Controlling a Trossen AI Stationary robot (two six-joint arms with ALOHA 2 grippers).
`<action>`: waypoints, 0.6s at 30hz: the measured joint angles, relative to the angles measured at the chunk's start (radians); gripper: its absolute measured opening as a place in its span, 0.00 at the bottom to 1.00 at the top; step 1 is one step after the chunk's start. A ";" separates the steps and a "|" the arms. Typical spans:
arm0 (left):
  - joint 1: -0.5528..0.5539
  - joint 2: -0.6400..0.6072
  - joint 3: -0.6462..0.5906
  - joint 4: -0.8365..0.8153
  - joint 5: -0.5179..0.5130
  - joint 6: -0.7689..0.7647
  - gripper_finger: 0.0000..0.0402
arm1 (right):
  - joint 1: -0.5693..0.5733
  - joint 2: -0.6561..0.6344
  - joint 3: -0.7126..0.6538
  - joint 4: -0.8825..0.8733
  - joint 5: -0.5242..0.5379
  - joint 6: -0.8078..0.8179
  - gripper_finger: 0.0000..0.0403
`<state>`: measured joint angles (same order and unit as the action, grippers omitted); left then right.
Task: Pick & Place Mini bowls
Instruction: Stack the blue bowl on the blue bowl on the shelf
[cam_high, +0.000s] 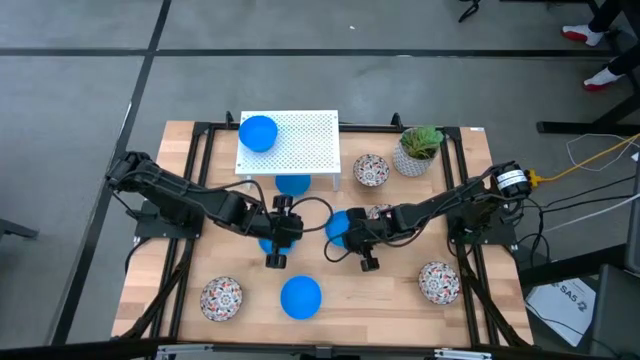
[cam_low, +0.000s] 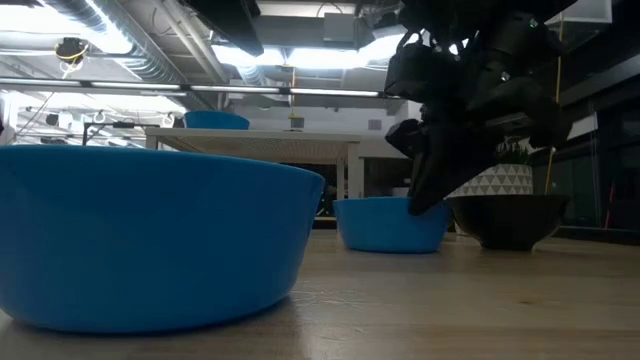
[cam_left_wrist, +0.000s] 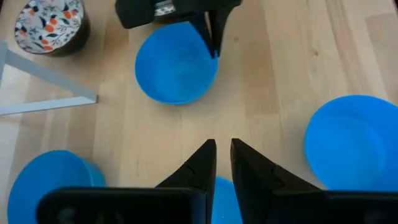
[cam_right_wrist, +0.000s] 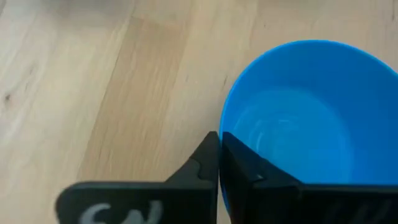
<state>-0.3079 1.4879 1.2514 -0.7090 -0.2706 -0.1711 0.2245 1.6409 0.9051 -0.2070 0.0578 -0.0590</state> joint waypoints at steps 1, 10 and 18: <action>0.007 0.000 0.000 0.000 0.002 0.000 0.11 | 0.000 0.000 0.000 0.000 -0.001 -0.003 0.03; 0.071 0.000 0.000 -0.009 0.143 0.121 0.10 | 0.000 -0.023 -0.001 0.039 -0.115 -0.057 0.02; 0.075 0.000 0.000 0.012 0.161 0.346 0.10 | 0.052 -0.108 -0.002 0.080 -0.146 -0.086 0.01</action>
<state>-0.2325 1.4879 1.2514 -0.6969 -0.1093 0.1745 0.2765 1.5331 0.9035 -0.1271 -0.0880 -0.1455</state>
